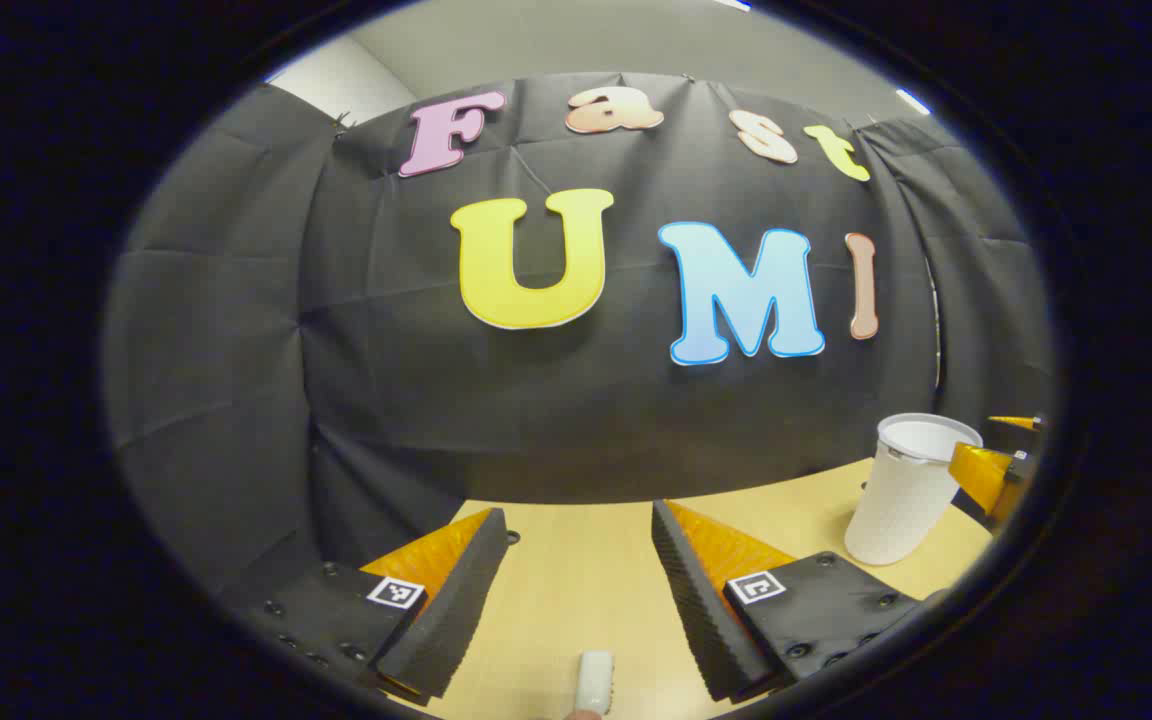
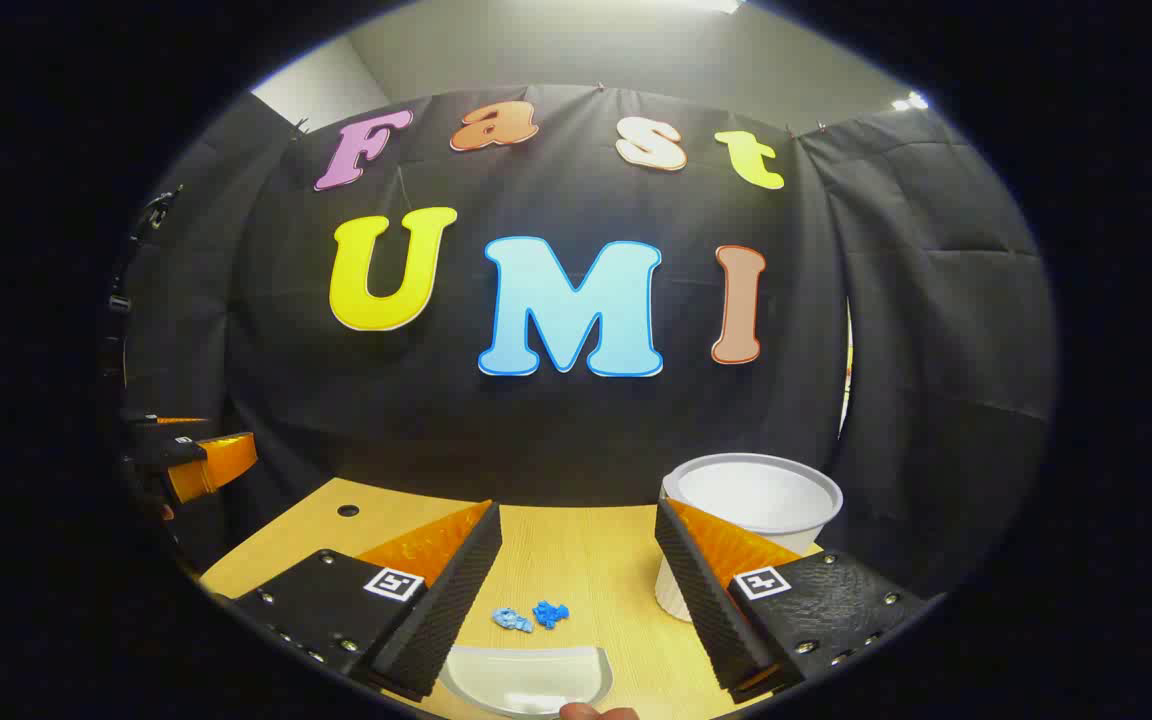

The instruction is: Pick up the small broom and dustpan from the desktop, sweep the trash into the dustpan with the broom, and then empty the trash into the garbage bin.

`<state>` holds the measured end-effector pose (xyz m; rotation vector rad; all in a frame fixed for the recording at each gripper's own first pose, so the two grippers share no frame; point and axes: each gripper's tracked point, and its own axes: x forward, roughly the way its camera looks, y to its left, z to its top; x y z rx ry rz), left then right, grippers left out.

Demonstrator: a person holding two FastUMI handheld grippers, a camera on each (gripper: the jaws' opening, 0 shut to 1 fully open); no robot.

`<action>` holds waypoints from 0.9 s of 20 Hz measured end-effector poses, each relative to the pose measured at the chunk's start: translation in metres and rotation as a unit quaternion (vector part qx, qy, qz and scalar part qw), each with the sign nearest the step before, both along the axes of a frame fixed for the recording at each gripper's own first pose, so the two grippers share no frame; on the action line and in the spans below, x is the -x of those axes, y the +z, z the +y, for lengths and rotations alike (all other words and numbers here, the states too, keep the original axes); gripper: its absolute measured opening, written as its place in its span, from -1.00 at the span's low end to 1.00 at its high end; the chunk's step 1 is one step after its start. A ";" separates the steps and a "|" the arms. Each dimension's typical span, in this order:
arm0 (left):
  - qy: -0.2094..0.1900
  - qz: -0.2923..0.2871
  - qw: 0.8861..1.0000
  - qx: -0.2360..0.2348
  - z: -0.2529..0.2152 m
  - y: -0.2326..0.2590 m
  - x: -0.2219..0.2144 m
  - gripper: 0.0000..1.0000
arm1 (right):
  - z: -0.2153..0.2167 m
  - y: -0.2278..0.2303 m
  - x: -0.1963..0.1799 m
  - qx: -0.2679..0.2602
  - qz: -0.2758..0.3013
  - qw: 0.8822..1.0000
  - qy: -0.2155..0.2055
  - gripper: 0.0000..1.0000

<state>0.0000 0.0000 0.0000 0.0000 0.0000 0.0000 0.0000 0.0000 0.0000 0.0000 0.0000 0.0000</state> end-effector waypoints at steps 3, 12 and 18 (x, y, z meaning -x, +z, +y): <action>-0.003 0.009 1.000 -0.002 -0.001 -0.004 -0.004 0.89 | 0.005 -0.003 -0.003 -0.005 0.010 1.000 0.006 0.94; -0.003 0.066 0.998 0.013 -0.002 -0.040 -0.009 0.89 | 0.014 -0.027 -0.002 -0.004 0.051 0.998 0.030 0.94; -0.022 0.153 0.988 0.029 0.000 -0.096 -0.013 0.89 | 0.027 -0.077 0.004 -0.007 0.137 0.989 0.064 0.94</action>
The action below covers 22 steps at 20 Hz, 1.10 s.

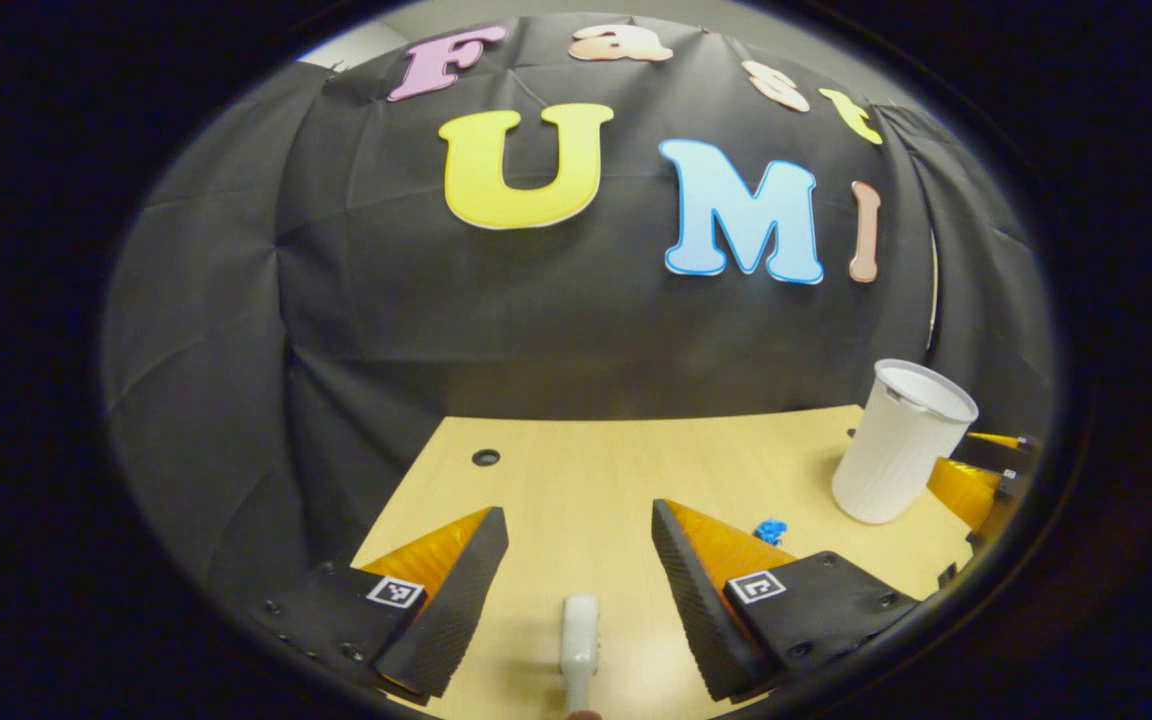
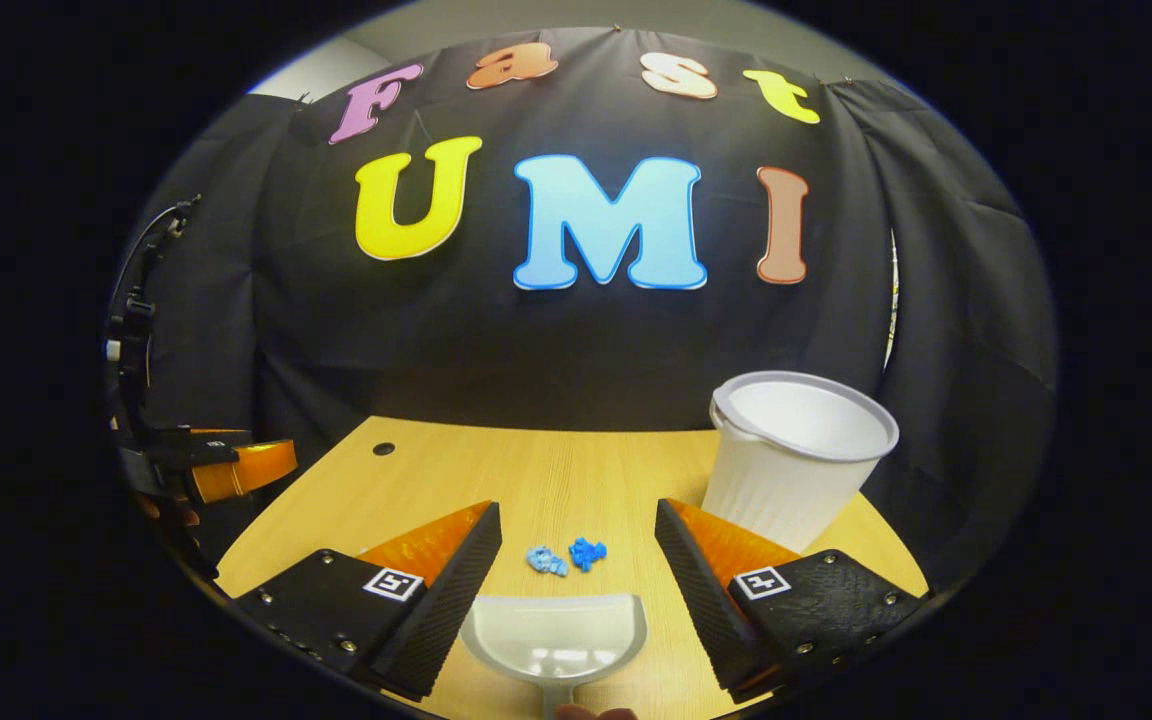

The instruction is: Pick up the small broom and dustpan from the desktop, sweep the trash into the dustpan with the broom, and then empty the trash into the garbage bin.

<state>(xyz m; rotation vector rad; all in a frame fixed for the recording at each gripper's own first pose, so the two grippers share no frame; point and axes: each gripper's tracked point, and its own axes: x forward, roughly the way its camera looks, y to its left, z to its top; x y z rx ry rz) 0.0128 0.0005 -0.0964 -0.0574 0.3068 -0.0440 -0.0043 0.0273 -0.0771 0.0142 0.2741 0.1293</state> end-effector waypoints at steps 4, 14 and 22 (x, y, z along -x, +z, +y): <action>-0.007 0.103 0.995 0.011 0.003 -0.069 0.011 0.90 | -0.007 -0.063 0.009 -0.022 0.118 0.993 -0.005 0.95; -0.013 0.266 0.964 0.016 0.010 -0.182 0.046 0.90 | 0.000 -0.112 0.009 -0.045 0.265 0.963 -0.006 0.95; -0.027 0.342 0.939 0.001 0.003 -0.238 0.055 0.91 | 0.003 -0.126 0.009 -0.031 0.365 0.930 0.022 0.95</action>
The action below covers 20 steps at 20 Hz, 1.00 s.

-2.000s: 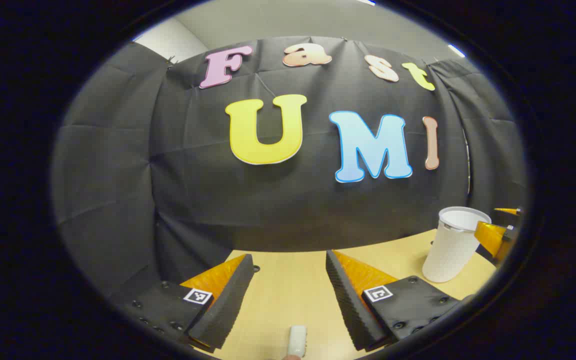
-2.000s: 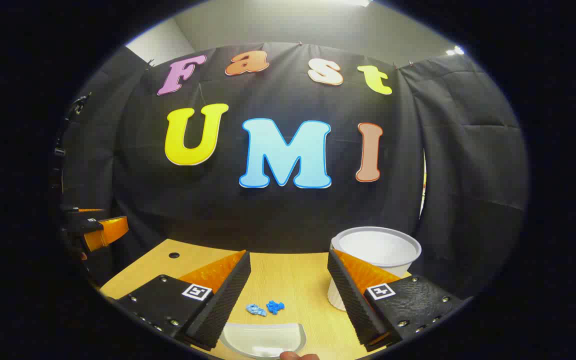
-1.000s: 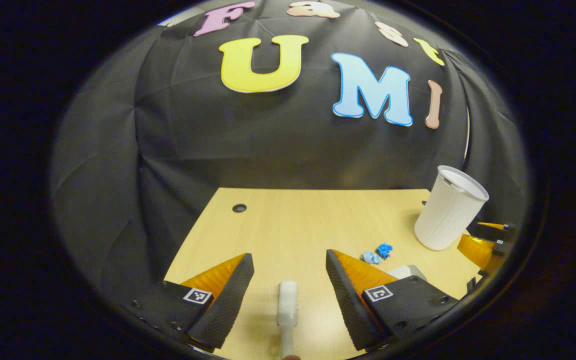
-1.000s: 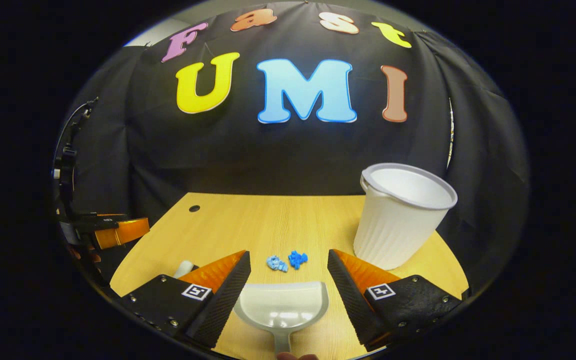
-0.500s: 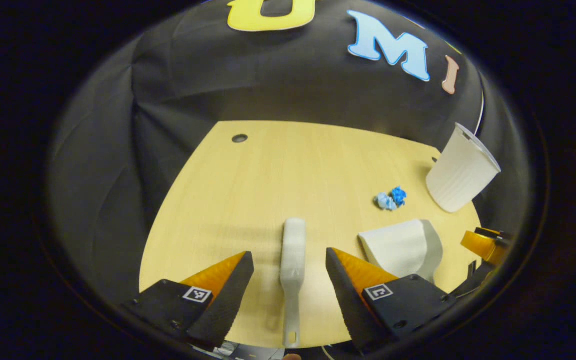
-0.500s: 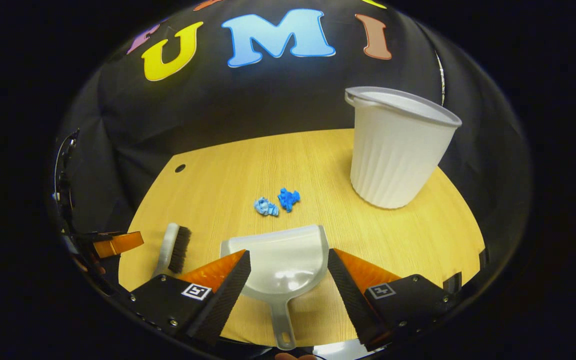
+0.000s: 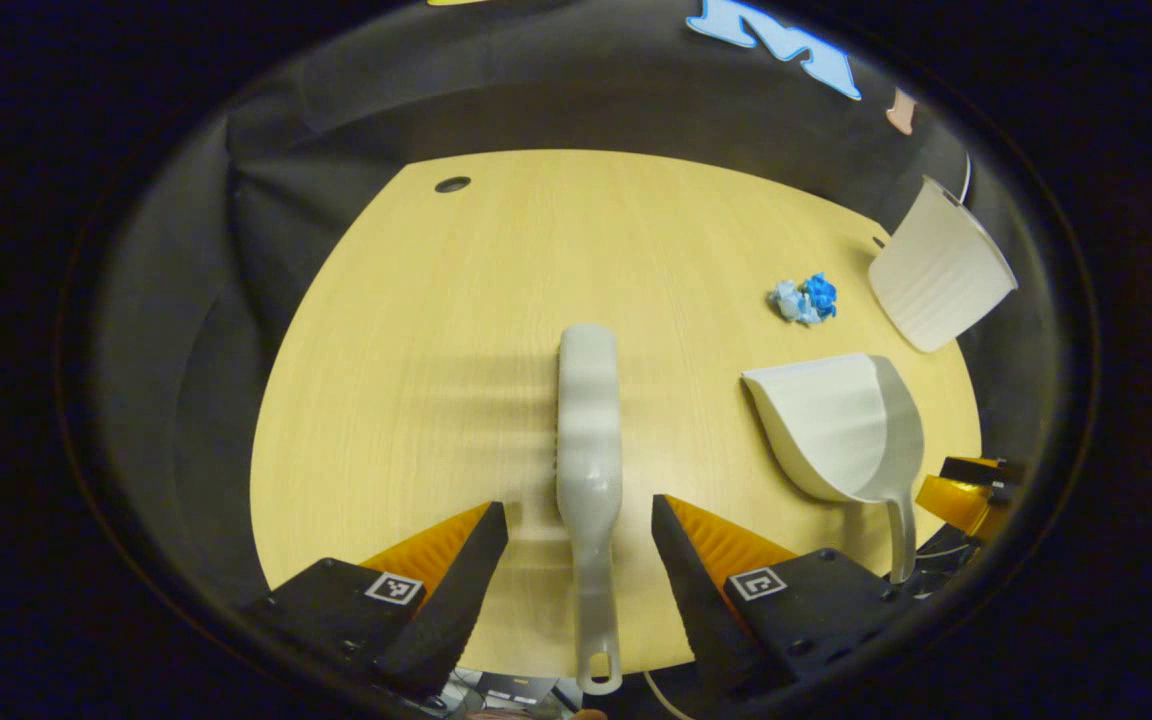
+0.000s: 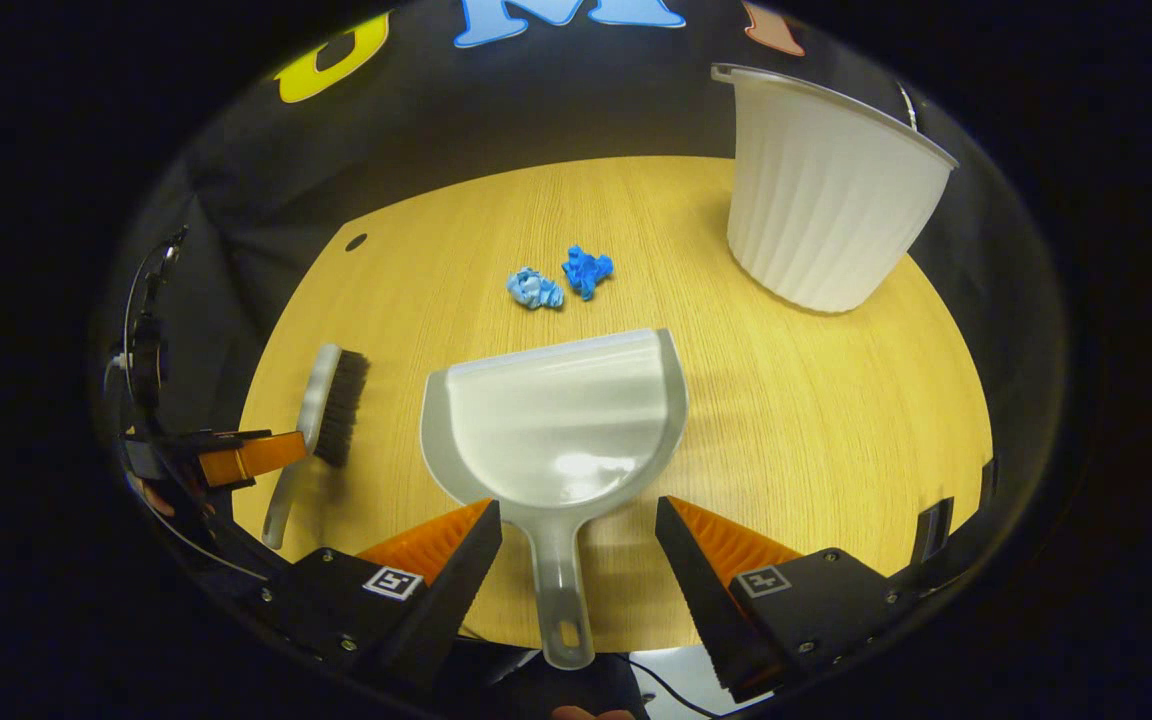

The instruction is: Pick up the small broom and dustpan from the desktop, sweep the trash into the dustpan with the broom, and then empty the trash into the garbage bin.

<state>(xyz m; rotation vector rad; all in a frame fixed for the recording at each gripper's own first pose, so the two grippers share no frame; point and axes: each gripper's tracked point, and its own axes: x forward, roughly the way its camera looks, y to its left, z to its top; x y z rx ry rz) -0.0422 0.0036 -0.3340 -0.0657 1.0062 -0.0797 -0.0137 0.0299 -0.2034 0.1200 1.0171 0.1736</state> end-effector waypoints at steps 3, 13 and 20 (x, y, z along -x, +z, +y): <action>-0.010 0.017 1.000 -0.009 -0.003 -0.011 -0.005 0.92 | 0.003 -0.003 -0.001 0.006 0.026 1.000 0.009 0.95; -0.020 0.058 0.998 -0.025 -0.002 -0.037 -0.023 0.91 | 0.011 -0.025 0.001 0.038 0.080 0.994 0.057 0.95; -0.033 0.052 0.997 -0.039 0.001 -0.036 -0.028 0.35 | 0.017 -0.040 -0.002 0.036 0.097 0.993 0.053 0.19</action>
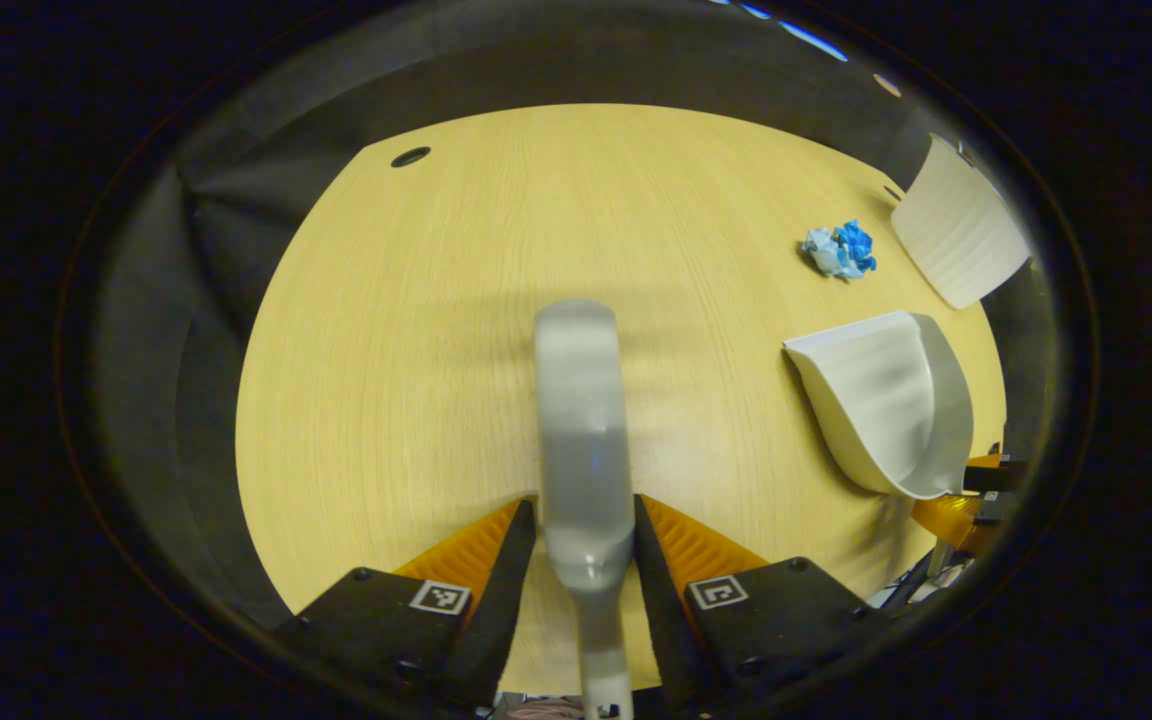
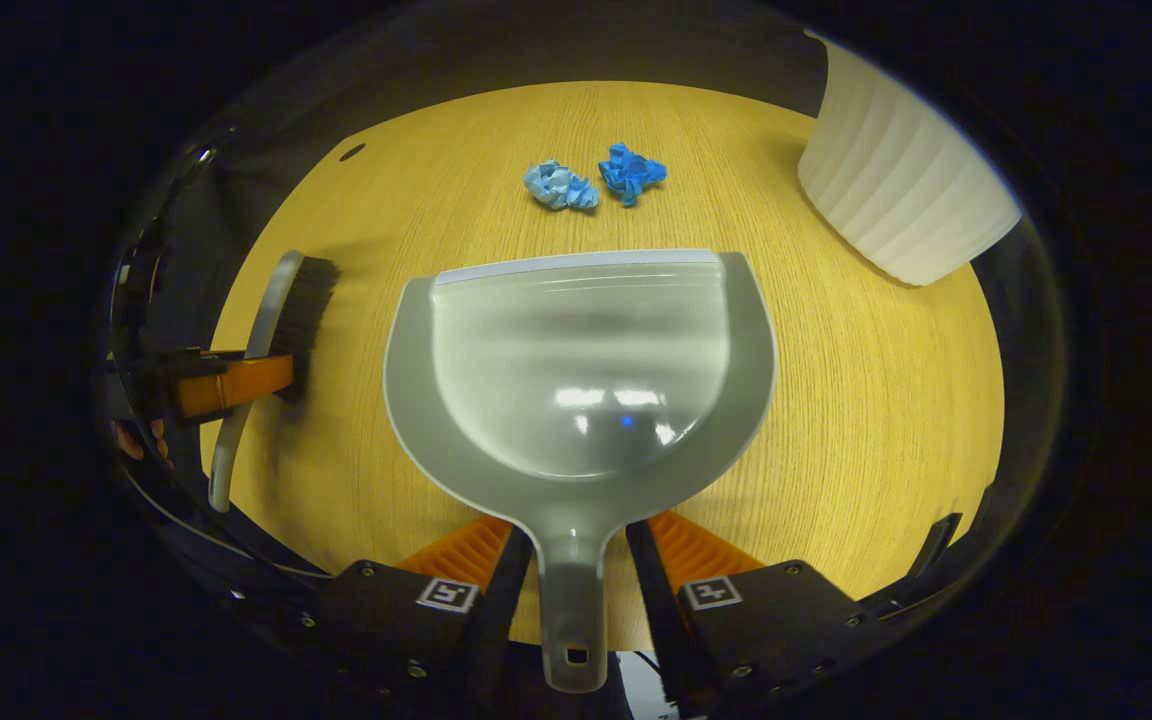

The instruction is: Pick up the small broom and dustpan from the desktop, sweep the trash into the dustpan with the broom, and then empty the trash into the garbage bin.

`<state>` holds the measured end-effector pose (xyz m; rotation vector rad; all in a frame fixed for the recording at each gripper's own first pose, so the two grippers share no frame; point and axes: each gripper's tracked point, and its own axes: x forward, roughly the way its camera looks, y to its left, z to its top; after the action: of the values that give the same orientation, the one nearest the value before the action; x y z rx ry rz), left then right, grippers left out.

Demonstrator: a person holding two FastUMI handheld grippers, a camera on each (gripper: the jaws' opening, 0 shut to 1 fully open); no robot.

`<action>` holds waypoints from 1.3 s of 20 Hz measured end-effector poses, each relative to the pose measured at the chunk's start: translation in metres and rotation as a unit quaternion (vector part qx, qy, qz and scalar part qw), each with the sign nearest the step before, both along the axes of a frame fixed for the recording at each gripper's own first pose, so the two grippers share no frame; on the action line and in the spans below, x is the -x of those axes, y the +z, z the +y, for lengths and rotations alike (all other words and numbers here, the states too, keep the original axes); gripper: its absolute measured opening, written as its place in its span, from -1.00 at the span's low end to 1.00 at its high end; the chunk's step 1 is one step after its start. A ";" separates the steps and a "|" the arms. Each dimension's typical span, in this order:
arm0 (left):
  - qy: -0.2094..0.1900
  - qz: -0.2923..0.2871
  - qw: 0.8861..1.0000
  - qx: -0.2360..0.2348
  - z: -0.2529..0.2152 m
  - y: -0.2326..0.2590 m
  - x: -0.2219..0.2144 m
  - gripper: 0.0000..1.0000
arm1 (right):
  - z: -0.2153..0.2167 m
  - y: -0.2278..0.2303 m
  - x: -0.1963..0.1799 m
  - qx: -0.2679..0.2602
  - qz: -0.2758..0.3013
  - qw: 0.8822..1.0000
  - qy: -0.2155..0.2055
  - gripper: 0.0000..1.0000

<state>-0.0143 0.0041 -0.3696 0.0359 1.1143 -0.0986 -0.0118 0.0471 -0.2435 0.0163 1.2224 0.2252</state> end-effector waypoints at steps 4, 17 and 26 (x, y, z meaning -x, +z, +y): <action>-0.005 0.001 1.000 0.000 0.005 0.005 0.001 -0.01 | 0.000 0.000 0.000 -0.002 0.005 1.000 -0.007 -0.25; -0.042 -0.017 0.999 0.001 -0.012 0.026 -0.051 -0.02 | 0.001 0.001 -0.001 -0.001 0.006 1.000 -0.011 -0.24; -0.155 -0.046 0.987 -0.013 -0.082 0.045 -0.152 0.04 | 0.001 0.001 -0.001 -0.009 0.014 1.000 -0.014 -0.25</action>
<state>0.1381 -0.0777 -0.3242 0.2352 1.0119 -0.3587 -0.0106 0.0484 -0.2420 0.0520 1.2473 0.2110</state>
